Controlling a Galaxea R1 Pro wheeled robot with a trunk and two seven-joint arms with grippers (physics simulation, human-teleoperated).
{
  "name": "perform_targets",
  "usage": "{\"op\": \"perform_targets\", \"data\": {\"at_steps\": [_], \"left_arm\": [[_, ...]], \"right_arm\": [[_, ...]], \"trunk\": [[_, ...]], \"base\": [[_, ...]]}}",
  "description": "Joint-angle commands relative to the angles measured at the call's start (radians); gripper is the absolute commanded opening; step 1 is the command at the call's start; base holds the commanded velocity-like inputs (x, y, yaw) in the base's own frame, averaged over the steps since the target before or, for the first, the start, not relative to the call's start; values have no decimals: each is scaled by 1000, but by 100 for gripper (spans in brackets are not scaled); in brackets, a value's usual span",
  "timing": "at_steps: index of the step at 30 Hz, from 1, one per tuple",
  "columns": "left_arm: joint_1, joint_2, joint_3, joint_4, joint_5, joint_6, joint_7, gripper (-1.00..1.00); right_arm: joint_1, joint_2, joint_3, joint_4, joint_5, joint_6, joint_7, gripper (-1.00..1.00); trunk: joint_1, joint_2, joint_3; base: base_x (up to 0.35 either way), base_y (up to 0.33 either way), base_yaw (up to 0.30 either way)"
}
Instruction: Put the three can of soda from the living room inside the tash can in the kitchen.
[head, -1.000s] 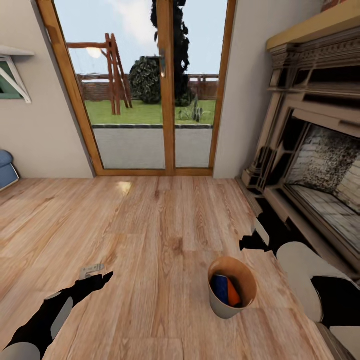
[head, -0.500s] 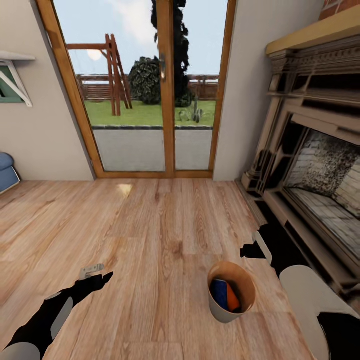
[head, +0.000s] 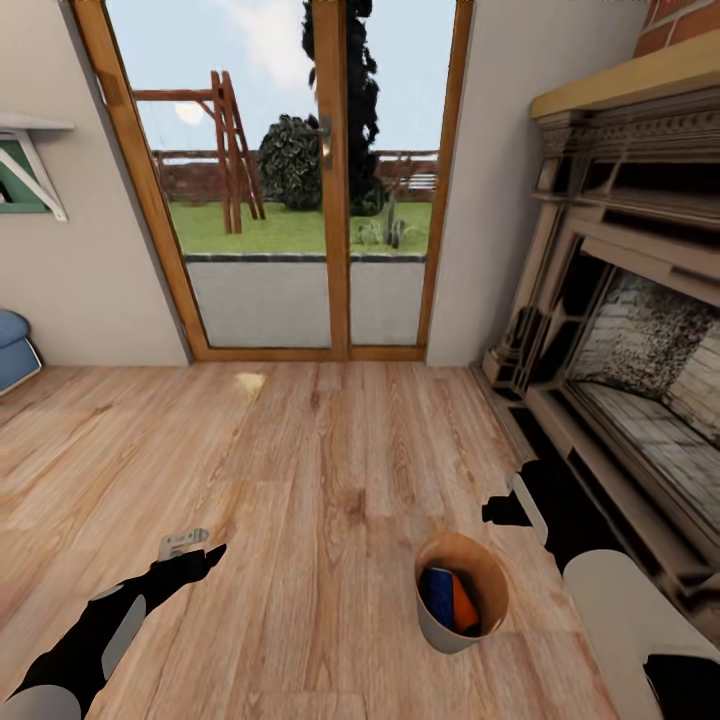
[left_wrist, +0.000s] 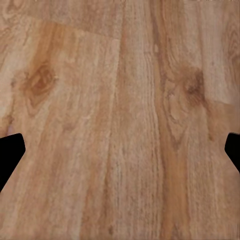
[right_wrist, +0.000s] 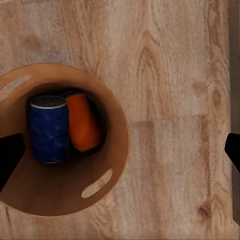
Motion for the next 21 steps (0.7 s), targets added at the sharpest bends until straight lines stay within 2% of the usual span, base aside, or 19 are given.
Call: {"op": "perform_targets", "data": {"at_steps": [1, 6, 12, 13, 16, 17, 21], "left_arm": [[0, 0, 0, 0, 0, 0, 0, 100], [0, 0, 0, 0, 0, 0, 0, 100], [0, 0, 0, 0, 0, 0, 2, 100], [0, 0, 0, 0, 0, 0, 11, 100], [0, -1, 0, 0, 0, -1, 13, 100], [0, -1, -1, 0, 0, -1, 16, 100], [0, 0, -15, -3, 2, -2, 28, 100]], "right_arm": [[1, 0, 0, 0, 0, 0, 0, 100], [4, 1, 2, -1, 0, 0, 0, 100], [59, 3, 4, -46, -1, 0, 0, 100], [133, 8, 11, -133, -1, 0, 0, 100], [173, 8, 24, -195, -1, 0, 0, 100], [216, 7, 36, -270, -3, 0, 1, 100], [285, 6, 50, -379, -4, 0, 0, 100]], "trunk": [[-4, 7, 3], [-23, 42, 19], [-46, 84, 38], [-50, 91, 41], [-61, 112, 50], [-65, 119, 53], [-81, 147, 66]], "base": [[0, 0, 0], [0, 0, 0], [0, 0, 0], [0, 0, 0], [0, 0, 0], [0, 0, 0], [0, 0, 0]]}}
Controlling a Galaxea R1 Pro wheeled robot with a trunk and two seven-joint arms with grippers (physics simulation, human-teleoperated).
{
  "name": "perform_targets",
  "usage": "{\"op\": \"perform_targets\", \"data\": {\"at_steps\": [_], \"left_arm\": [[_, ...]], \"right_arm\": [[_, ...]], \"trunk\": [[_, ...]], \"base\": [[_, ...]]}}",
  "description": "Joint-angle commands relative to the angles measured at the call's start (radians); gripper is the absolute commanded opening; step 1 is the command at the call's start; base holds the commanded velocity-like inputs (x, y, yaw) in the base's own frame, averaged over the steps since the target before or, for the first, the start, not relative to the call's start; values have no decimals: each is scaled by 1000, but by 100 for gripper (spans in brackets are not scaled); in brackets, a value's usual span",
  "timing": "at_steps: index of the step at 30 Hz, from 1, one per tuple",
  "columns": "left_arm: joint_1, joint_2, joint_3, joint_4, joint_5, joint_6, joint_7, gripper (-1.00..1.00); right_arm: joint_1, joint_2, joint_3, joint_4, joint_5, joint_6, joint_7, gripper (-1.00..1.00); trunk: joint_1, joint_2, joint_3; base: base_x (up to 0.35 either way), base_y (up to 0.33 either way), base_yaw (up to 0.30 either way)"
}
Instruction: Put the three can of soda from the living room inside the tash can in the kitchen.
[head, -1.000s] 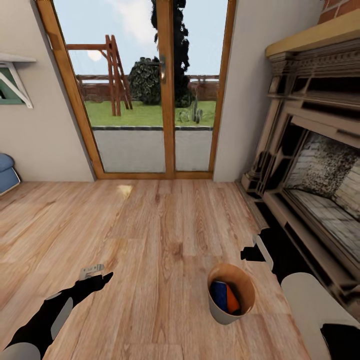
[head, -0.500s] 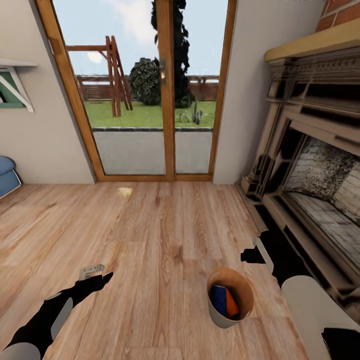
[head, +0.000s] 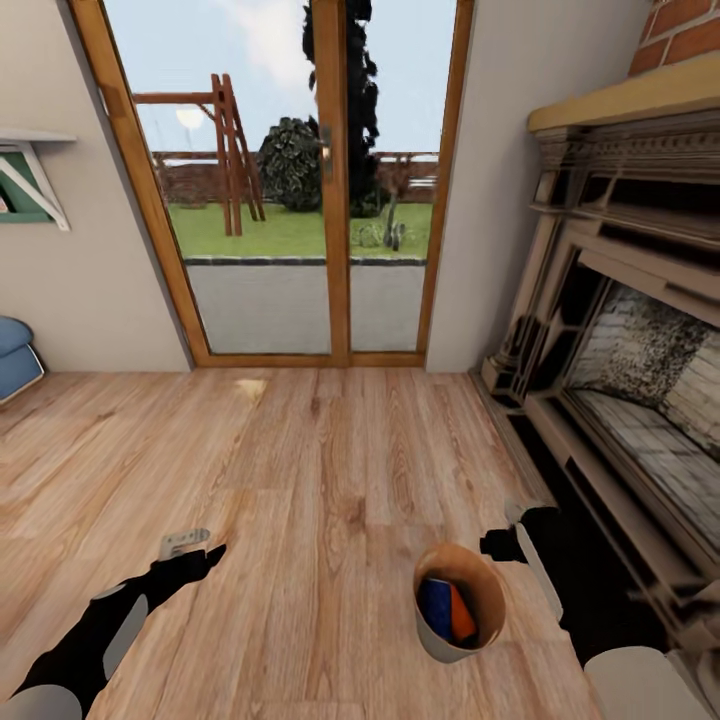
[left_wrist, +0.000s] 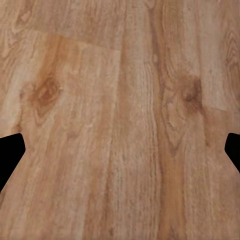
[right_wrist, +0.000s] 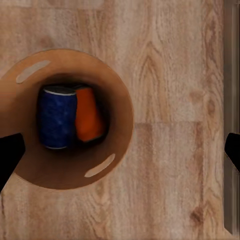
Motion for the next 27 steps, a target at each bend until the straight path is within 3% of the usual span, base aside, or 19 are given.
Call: {"op": "perform_targets", "data": {"at_steps": [1, 13, 21, 25, 27], "left_arm": [[0, 0, -11, -3, 1, -1, 4, 100], [12, 1, -46, -3, 2, -12, 13, 100], [165, 4, -57, -3, 1, -97, 44, 100], [207, 9, -58, 101, -23, -147, 71, 100], [218, 11, -57, 225, -40, -218, 75, 100]], "right_arm": [[33, -1, 9, -53, 0, 0, 0, 100], [256, -9, 30, -289, -2, 0, -1, 100], [360, -11, 29, -361, -1, 0, -1, 100], [394, -14, 28, -368, -1, 0, 0, 100], [413, -24, 28, -370, -2, -19, 0, 100]], "trunk": [[-4, 7, 3], [-50, 91, 41], [-81, 147, 66], [-96, 175, 78], [-104, 189, 85]], "base": [[0, 0, 0], [0, 0, 0], [0, 0, 0], [0, 0, 0], [0, 0, 0]]}}
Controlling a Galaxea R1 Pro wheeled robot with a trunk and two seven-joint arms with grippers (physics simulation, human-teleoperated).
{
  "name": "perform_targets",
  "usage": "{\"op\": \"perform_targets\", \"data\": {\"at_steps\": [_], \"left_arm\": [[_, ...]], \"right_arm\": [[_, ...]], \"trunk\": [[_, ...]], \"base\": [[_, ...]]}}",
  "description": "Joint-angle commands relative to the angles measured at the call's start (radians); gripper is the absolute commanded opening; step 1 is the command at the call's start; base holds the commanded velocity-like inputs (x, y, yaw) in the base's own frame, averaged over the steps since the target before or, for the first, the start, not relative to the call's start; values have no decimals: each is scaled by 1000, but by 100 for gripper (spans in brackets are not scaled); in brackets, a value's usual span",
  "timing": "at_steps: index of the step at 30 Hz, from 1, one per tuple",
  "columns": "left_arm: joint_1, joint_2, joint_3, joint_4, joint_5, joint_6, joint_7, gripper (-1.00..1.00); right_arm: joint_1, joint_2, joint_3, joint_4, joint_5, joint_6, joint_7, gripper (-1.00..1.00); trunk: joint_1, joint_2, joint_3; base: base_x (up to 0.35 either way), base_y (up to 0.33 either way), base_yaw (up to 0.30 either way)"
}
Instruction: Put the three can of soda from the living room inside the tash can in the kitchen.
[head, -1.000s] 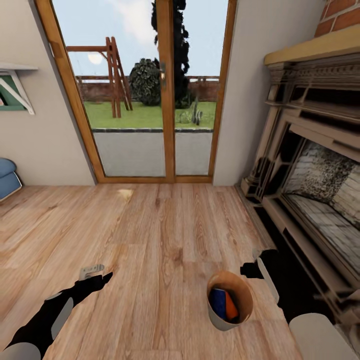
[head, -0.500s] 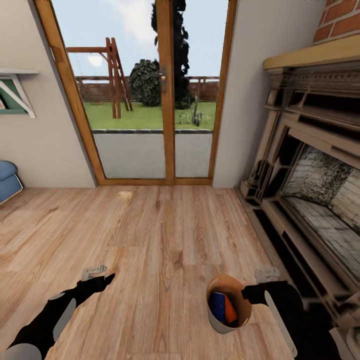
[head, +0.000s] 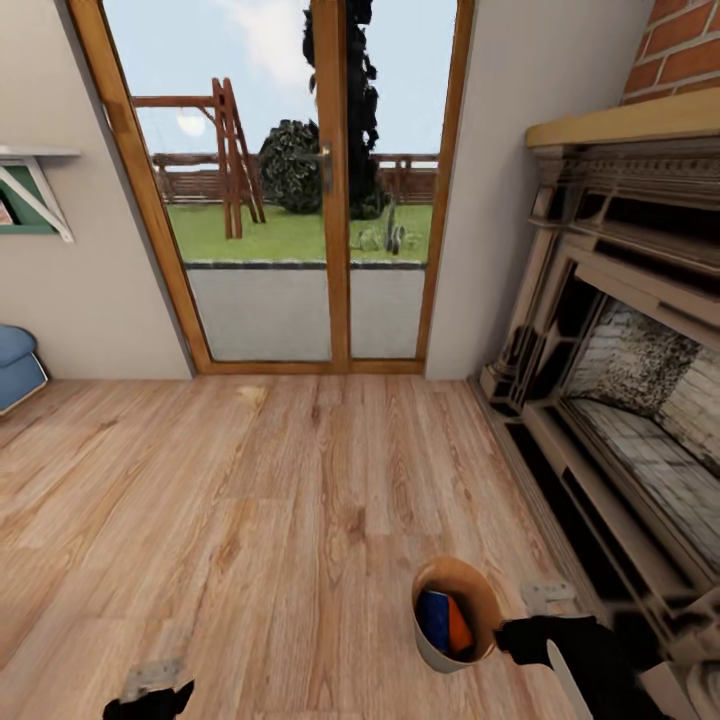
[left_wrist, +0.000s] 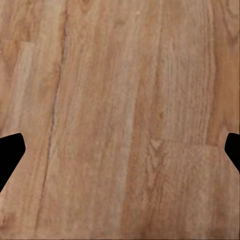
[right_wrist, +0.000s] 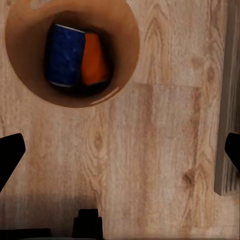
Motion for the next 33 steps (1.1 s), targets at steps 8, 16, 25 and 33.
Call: {"op": "perform_targets", "data": {"at_steps": [8, 16, 25, 33], "left_arm": [[57, 2, 0, 327, -16, -352, 2, 100], [156, 1, 0, 364, -18, -546, 3, 100], [206, 0, 0, 373, -18, -625, 4, 100], [221, 1, 1, 382, -19, -633, 8, 100]], "right_arm": [[97, -24, -2, -1, -2, -87, 1, 100], [252, -27, -3, 0, 3, -271, 0, 100], [375, -28, -5, 10, 2, -432, -1, 100], [433, -27, -20, 49, 4, -540, -1, 100]], "trunk": [[-31, 56, 25], [-61, 112, 50], [-96, 175, 79], [-127, 231, 104]], "base": [[0, 0, 0], [0, 0, 0], [0, 0, 0], [0, 0, 0]]}}
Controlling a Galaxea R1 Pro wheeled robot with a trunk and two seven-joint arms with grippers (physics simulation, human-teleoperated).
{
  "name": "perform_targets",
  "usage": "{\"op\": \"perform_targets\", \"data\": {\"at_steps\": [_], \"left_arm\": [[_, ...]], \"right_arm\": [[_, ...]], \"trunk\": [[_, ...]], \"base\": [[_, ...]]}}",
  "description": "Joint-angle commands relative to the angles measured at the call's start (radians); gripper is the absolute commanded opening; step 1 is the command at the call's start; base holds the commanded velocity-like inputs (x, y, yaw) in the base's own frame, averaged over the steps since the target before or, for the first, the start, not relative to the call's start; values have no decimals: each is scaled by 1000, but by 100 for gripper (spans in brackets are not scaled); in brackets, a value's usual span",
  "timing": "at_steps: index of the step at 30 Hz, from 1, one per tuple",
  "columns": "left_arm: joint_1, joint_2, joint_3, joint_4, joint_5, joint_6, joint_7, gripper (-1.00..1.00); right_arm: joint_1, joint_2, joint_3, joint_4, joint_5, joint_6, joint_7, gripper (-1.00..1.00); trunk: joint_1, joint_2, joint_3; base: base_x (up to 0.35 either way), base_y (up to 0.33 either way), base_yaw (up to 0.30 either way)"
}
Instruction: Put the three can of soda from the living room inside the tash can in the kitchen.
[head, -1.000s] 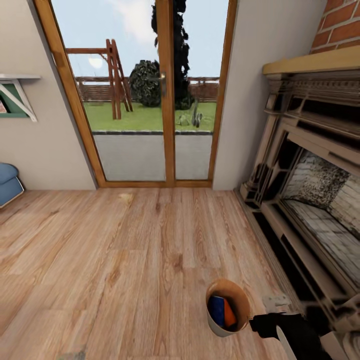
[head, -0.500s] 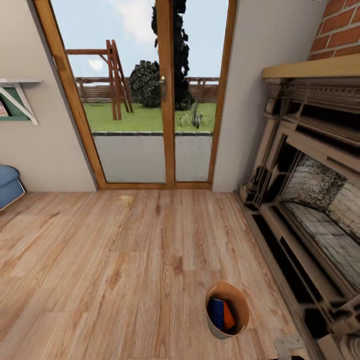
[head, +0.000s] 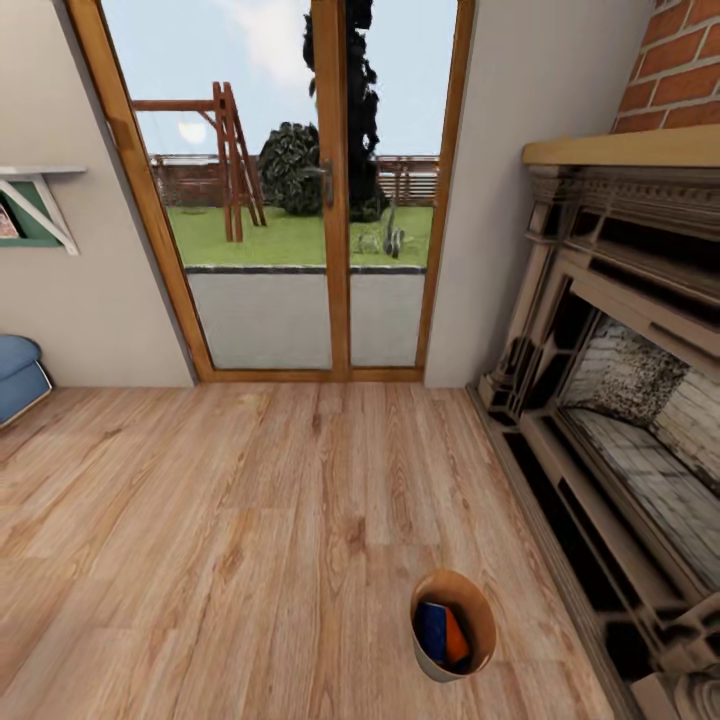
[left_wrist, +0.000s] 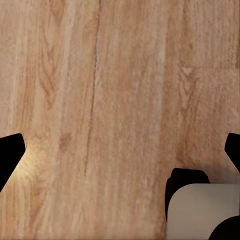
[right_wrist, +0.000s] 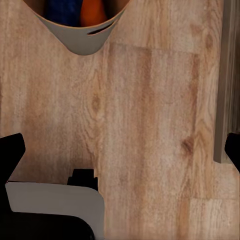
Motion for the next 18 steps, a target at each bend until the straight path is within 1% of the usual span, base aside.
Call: {"op": "perform_targets", "data": {"at_steps": [1, 3, 4, 5, 10, 11, 16, 18], "left_arm": [[7, -1, 0, 1, 0, 1, 2, 100], [16, 0, 0, 2, -1, 2, 4, 100], [16, 0, 0, 2, -1, 2, 4, 100], [25, 0, 0, 2, -1, 2, 5, 100], [51, 0, 0, 3, -1, 3, 6, 100], [56, 0, 0, 3, -1, 3, 7, 100], [70, 0, 0, 3, -1, 3, 7, 100], [77, -1, -1, 3, -2, 4, 7, 100]], "right_arm": [[8, 0, -2, 17, 0, -23, 0, 100], [18, 0, -5, 62, -1, -69, 0, 100], [18, 0, -5, 62, -1, -69, 0, 100], [20, 0, -6, 94, -1, -98, 0, 100], [23, 0, -7, 189, -1, -182, 0, 100], [23, 0, -7, 225, 0, -209, 0, 100], [24, -1, -7, 314, 0, -251, 0, 100], [24, -3, -9, 396, 1, -305, 0, 100]], "trunk": [[-4, 7, 3], [-12, 21, 10], [-15, 28, 13], [-19, 35, 16], [-38, 70, 31], [-42, 77, 35], [-61, 112, 50], [-69, 126, 57]], "base": [[0, 0, 0], [0, 0, 0], [0, 0, 0], [0, 0, 0], [0, 0, 0], [0, 0, 0], [0, 0, 0], [0, 0, 0]]}}
